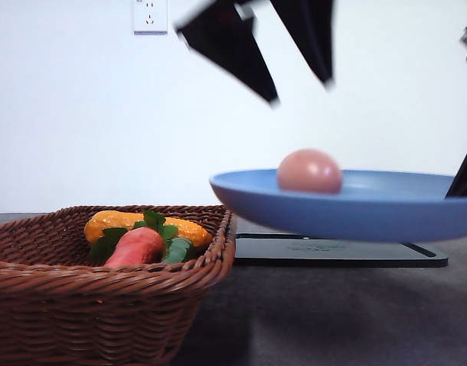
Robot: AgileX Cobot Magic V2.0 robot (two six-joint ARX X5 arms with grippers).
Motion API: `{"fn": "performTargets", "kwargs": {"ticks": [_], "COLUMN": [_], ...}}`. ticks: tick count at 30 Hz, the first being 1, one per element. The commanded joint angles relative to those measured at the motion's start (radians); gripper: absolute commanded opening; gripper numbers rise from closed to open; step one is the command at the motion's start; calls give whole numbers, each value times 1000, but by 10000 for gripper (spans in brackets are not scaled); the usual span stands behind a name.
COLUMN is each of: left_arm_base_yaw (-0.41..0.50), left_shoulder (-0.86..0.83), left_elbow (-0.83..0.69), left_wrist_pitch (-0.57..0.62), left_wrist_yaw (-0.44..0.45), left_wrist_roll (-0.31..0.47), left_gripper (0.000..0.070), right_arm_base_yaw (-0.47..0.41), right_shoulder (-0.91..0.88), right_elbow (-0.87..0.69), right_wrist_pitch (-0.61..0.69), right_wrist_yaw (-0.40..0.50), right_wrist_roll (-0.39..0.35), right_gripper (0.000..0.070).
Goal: Transfer egg from basket to plate and serve
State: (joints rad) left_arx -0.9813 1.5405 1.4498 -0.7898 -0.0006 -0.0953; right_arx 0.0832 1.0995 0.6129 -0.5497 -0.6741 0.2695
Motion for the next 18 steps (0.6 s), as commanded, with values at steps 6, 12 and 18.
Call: {"fn": "performTargets", "kwargs": {"ticks": [6,12,18], "left_arm_base_yaw": [43,82,107], "left_shoulder": [-166,-331,-469], "left_elbow": [16,16,16], "left_wrist_pitch": [-65,-113,-137], "left_wrist_yaw": [-18,-32,-72], "left_wrist_roll": [9,9,9], "left_gripper": [376,376,376], "right_arm_base_yaw": [-34,-78,-88], "right_shoulder": [195,392,608], "right_elbow": [111,288,490], "right_wrist_pitch": [61,100,101], "right_wrist_yaw": [-10,-10,-6], "right_wrist_roll": [-13,-23,-23], "right_gripper": [0,0,0]}}
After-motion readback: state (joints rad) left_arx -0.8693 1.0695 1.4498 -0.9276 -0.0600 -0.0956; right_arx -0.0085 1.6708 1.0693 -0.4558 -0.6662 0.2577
